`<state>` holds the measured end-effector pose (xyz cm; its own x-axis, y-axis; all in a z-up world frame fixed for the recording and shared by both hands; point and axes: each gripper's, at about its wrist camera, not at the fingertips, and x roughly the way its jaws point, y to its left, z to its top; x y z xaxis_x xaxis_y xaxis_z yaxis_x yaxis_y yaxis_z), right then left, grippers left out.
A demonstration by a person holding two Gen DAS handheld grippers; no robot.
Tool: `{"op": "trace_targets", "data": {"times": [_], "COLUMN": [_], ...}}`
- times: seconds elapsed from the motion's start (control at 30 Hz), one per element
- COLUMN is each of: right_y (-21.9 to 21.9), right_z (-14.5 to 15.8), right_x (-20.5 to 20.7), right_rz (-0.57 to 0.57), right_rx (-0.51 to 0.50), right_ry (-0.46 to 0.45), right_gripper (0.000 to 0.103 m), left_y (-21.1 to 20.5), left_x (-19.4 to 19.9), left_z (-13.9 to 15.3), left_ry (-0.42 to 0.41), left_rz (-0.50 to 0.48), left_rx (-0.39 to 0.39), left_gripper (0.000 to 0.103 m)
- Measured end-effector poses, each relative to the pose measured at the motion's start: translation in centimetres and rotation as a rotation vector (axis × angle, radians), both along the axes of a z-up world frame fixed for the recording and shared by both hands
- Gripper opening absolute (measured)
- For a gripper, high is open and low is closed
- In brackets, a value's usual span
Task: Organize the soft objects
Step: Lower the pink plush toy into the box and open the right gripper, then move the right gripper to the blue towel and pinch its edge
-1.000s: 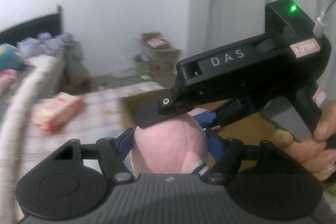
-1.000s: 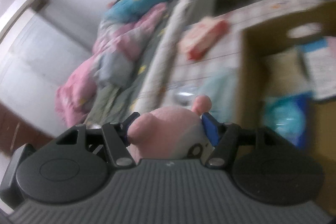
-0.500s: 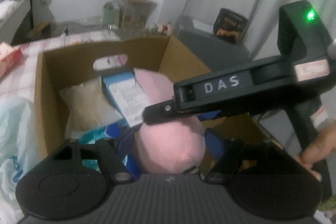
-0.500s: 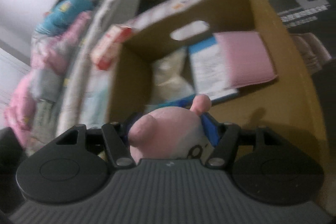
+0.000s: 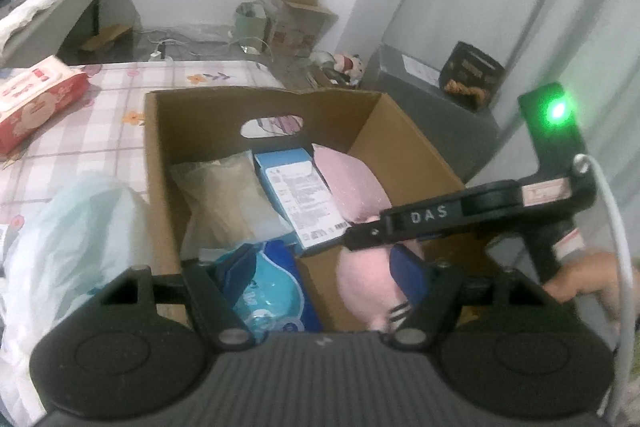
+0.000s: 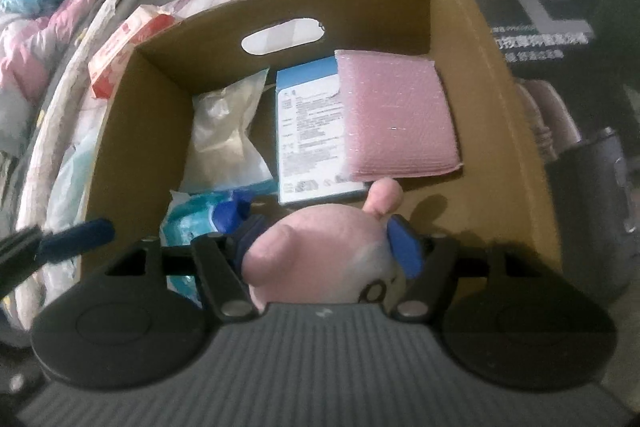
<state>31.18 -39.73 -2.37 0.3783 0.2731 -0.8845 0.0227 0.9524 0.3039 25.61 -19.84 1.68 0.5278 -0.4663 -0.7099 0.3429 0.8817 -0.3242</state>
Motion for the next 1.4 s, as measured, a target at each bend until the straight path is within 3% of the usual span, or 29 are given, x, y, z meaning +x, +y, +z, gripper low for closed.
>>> {"op": "trace_targets", "data": {"times": [0.13, 0.4, 0.57, 0.67, 0.93, 1.13, 1.4], "right_y": [-0.1, -0.5, -0.2, -0.1, 0.7, 5.2, 15.6], "right_z": [-0.2, 1.7, 0.2, 0.9, 4.7, 6.5, 7.1], "right_x": [0.2, -1.5, -1.8, -2.0, -7.5, -12.1, -13.4], "right_rz": [-0.044, -0.092, -0.139, -0.158, -0.158, -0.079, 0.128], "right_rx": [0.117, 0.222, 0.273, 0.267, 0.404, 0.525, 0.59], "right_ry": [0.01, -0.069, -0.069, -0.095, -0.215, -0.272, -0.255], "right_gripper": [0.069, 0.07, 0.071, 0.071, 0.072, 0.073, 0.073], "left_y": [0.9, 2.7, 4.4, 6.4, 14.9, 21.7, 27.3], "left_x": [-0.6, -2.0, -3.6, -4.8, -10.3, -13.9, -17.5], "left_z": [0.3, 1.6, 3.0, 3.9, 4.7, 3.1, -0.8], "left_ry": [-0.003, -0.043, -0.074, -0.107, -0.189, -0.156, -0.081], "left_rz": [0.008, 0.022, 0.029, 0.042, 0.156, 0.282, 0.4], "left_rx": [0.0, -0.022, -0.023, -0.022, 0.026, 0.044, 0.025], "left_gripper": [0.075, 0.078, 0.079, 0.082, 0.087, 0.087, 0.083]}}
